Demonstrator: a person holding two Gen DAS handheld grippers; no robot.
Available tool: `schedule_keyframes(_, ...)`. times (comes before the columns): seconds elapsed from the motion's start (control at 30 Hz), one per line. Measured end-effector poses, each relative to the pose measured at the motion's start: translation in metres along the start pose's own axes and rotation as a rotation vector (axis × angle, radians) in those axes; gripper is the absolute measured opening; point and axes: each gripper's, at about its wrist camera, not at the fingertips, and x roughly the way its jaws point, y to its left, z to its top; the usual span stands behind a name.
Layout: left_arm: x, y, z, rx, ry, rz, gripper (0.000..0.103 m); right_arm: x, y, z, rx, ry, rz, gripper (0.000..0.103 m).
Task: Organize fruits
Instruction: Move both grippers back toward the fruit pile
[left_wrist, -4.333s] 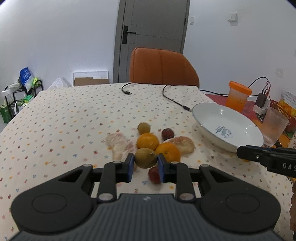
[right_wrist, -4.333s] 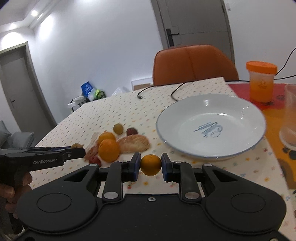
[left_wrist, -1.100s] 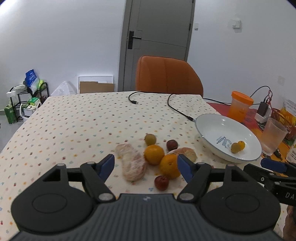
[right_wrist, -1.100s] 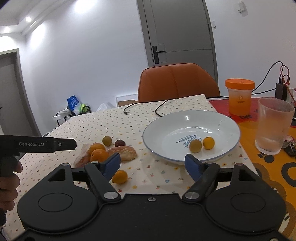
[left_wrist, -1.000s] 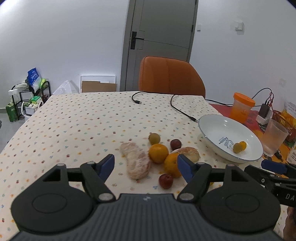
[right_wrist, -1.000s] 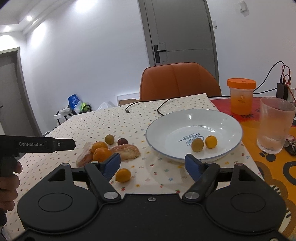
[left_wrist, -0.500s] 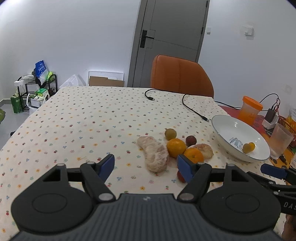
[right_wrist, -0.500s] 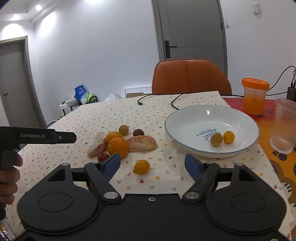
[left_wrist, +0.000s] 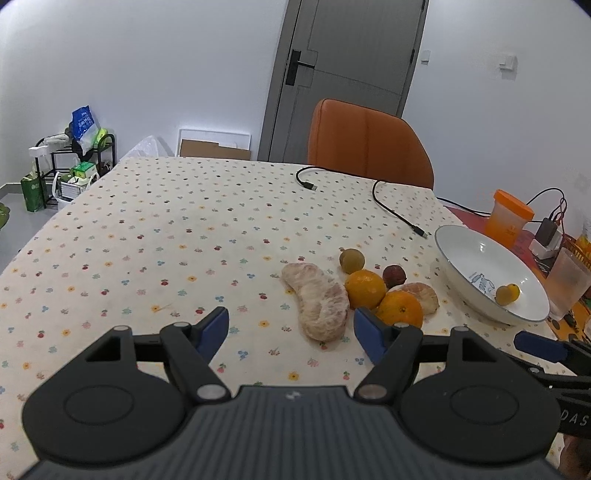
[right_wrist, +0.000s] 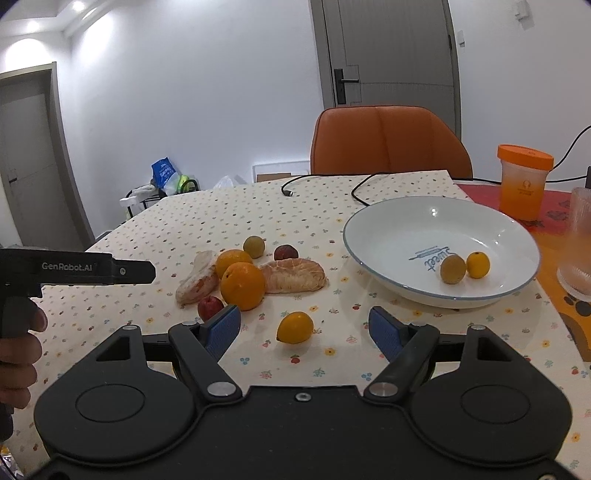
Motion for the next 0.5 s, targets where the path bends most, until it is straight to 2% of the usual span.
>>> schedule_keyframes(0.4, 0.023, -0.005, 0.003, -0.006, 0.026, -0.032, 0.072, 0.015, 0.003, 0.006, -0.002, 0.013, 0.027, 0.075)
schedule_keyframes(0.5, 0.028, -0.005, 0.004, -0.011, 0.034, -0.039, 0.070, 0.020, 0.003, 0.008, 0.005, 0.019, 0.045, 0.069)
